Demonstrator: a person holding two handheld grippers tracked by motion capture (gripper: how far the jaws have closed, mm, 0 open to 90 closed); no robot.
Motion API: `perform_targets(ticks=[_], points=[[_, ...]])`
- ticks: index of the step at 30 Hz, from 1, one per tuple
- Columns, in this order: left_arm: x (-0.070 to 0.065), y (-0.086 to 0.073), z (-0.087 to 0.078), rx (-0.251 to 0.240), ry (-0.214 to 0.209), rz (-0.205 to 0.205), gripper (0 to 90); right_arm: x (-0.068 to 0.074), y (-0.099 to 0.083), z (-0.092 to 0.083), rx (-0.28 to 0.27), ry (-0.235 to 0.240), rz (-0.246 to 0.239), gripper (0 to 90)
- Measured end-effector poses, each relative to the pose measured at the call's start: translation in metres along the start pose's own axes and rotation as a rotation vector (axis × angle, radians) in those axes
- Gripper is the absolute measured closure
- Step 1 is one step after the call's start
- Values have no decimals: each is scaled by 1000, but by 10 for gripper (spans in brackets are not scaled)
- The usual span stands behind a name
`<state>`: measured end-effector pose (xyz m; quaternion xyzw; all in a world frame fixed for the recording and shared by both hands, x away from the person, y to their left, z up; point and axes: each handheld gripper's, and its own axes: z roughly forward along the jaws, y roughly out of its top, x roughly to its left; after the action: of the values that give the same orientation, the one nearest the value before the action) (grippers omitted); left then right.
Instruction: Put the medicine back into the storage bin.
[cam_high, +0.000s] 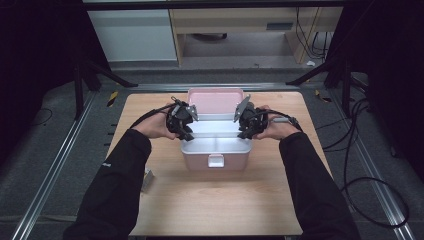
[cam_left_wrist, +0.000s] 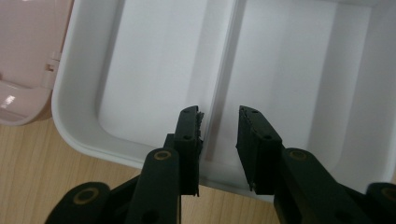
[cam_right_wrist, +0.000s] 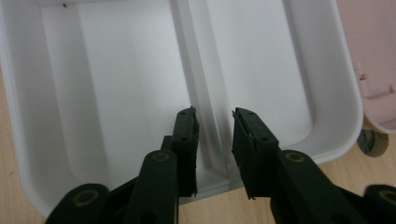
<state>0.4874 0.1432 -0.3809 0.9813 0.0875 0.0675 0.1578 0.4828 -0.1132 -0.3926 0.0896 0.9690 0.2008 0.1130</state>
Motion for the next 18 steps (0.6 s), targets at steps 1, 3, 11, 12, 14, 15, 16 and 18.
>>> perform_targets(ticks=[1, 3, 11, 12, 14, 15, 16, 18], points=[[1, 1, 0, 14, -1, 10, 703, 0, 1, 1, 6, 3, -2, 730], [1, 2, 1, 19, 1, 12, 713, -1, 1, 2, 15, 10, -6, 748], [3, 2, 4, 26, -10, 58, 752, -5, 9, 3, 83, 39, -7, 815], [4, 1, 4, 24, -14, 64, 758, -5, 12, 4, 112, 38, -13, 817], [5, 1, 4, 22, -13, 74, 772, -4, 14, 4, 135, 38, -17, 819], [6, 2, 4, 27, -15, 77, 784, -4, 16, 4, 147, 40, -18, 820], [6, 2, 4, 35, -11, 79, 799, -5, 17, 5, 155, 42, -18, 821], [8, 5, 5, 57, -14, 77, 833, -5, 19, 5, 173, 47, -13, 827]])
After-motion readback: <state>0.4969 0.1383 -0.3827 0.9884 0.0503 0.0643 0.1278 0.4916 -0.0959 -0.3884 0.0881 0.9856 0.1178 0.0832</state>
